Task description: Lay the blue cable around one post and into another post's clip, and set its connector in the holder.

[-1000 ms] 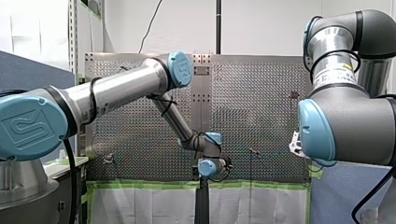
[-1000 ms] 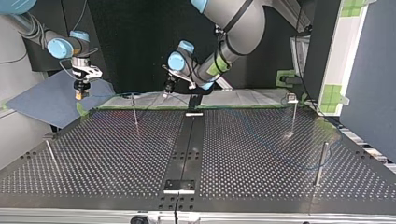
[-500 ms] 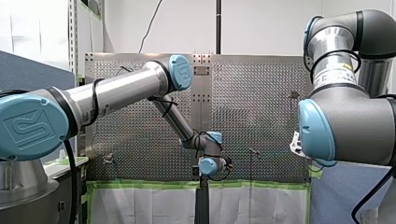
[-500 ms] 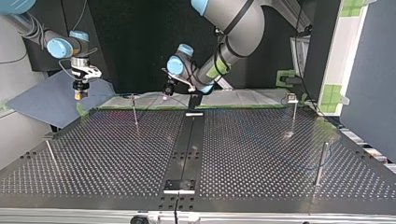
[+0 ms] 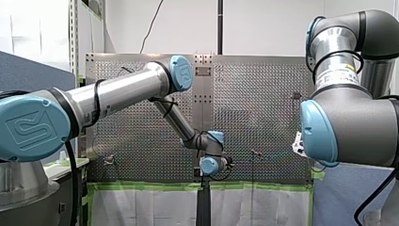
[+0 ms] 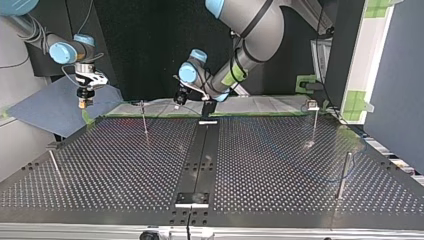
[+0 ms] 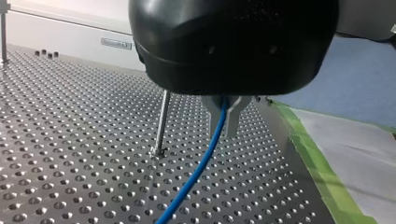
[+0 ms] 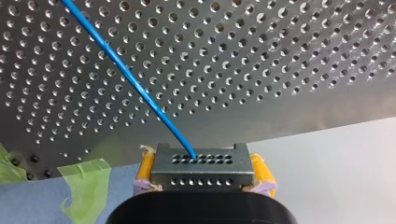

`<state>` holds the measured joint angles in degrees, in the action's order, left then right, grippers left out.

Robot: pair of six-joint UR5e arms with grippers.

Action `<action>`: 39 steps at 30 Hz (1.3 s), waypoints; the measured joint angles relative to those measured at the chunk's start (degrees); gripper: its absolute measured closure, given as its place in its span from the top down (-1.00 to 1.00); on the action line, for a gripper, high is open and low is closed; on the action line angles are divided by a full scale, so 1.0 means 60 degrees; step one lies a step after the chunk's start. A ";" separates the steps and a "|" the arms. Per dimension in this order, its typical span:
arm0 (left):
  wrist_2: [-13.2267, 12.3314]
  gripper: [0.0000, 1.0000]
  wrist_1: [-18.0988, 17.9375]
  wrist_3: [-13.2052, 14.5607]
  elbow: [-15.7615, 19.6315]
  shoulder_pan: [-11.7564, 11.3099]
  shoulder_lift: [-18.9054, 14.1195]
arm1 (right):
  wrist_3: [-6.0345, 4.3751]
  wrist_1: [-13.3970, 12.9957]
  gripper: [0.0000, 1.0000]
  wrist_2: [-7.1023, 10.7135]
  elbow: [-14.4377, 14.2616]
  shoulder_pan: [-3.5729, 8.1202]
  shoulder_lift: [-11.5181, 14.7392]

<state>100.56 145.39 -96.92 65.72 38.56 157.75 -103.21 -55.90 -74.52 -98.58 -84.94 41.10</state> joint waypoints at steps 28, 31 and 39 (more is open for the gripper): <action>0.0382 -1.00 0.0109 0.1477 0.0892 0.0957 -0.0941 | 0.0147 0.0086 -1.00 -0.0033 0.0000 -0.0035 0.0008; 0.0377 -1.00 0.0108 0.1472 0.0874 0.0955 -0.1031 | 0.0162 0.0086 -1.00 -0.0032 0.0000 -0.0037 0.0009; 0.0360 -1.00 0.0113 0.1226 0.0866 0.0926 -0.1059 | 0.0190 0.0091 -1.00 0.0013 0.0068 -0.0003 0.0014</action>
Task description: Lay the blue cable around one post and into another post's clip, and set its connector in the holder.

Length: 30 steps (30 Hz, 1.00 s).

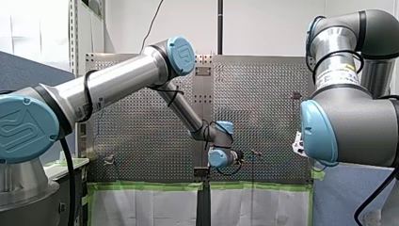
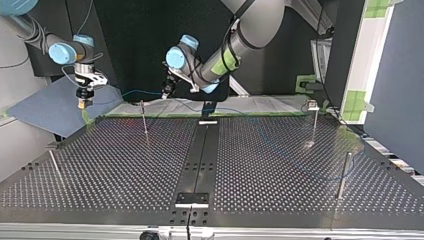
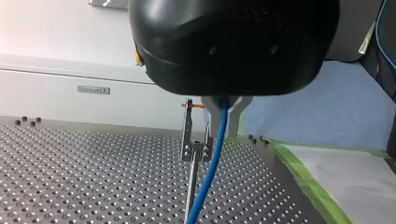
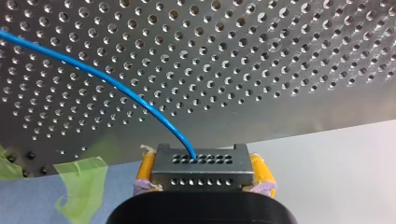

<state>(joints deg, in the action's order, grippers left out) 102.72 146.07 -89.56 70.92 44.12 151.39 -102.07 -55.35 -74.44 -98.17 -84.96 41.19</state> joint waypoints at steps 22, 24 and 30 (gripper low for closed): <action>0.0149 -1.00 0.0079 -0.0748 0.0008 -0.0493 0.0291 | -0.0110 0.0112 -1.00 0.0086 0.0145 0.0015 0.0000; 0.0144 -1.00 0.0079 -0.0750 0.0008 -0.0507 0.0315 | -0.0113 0.0112 -1.00 0.0086 0.0142 0.0015 0.0000; 0.0106 -1.00 0.0076 -0.0784 0.0003 -0.0606 0.0329 | -0.0139 0.0113 -1.00 0.0091 0.0140 0.0012 -0.0001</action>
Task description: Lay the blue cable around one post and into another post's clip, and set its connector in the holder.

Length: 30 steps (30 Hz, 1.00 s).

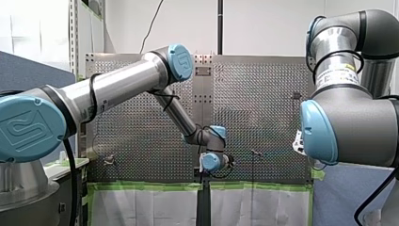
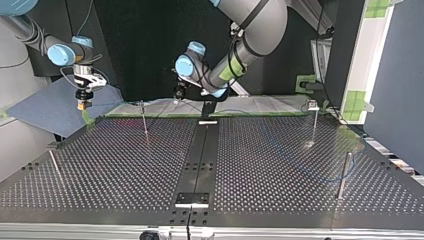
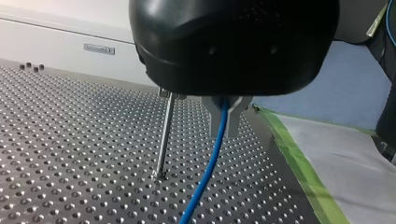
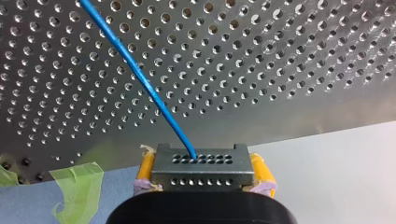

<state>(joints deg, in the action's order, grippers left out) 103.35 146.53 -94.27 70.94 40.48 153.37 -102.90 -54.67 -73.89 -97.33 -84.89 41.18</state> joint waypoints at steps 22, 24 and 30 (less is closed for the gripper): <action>-0.0295 -0.95 0.0012 0.0178 -0.0059 0.0039 0.0270 | 0.0022 0.0028 -1.00 -0.0005 -0.0002 -0.0091 0.0001; -0.0311 -0.95 0.0022 0.0170 -0.0092 0.0020 0.0298 | 0.0016 0.0028 -1.00 -0.0005 -0.0001 -0.0094 0.0001; -0.0381 -0.95 0.0131 0.0130 -0.0274 -0.0036 0.0314 | -0.0008 0.0028 -1.00 -0.0016 0.0000 -0.0089 0.0001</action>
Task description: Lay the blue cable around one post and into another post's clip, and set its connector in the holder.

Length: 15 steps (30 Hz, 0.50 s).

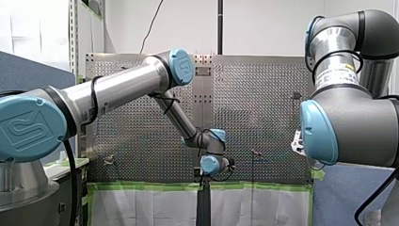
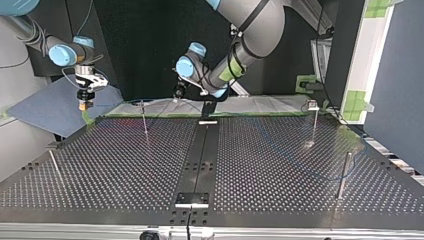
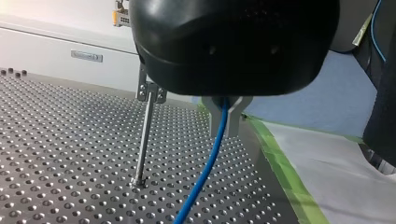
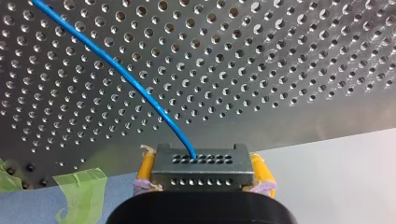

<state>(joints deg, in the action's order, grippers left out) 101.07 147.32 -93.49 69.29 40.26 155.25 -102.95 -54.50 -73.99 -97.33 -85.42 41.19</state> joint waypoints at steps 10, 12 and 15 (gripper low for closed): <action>-0.0100 -0.95 0.0180 -0.0018 -0.0146 -0.0039 0.0000 | -0.0083 -0.0041 -1.00 -0.0006 0.0001 0.0058 0.0000; -0.0120 -0.95 0.0182 -0.0018 -0.0145 -0.0040 0.0000 | -0.0099 -0.0043 -1.00 -0.0010 0.0000 0.0064 0.0000; -0.0149 -0.95 0.0180 -0.0017 -0.0161 -0.0040 -0.0005 | -0.0136 -0.0045 -1.00 -0.0016 -0.0001 0.0073 0.0000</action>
<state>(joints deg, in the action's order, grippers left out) 100.18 148.40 -93.59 68.33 40.03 155.22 -103.76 -54.77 -74.08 -97.33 -84.98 41.19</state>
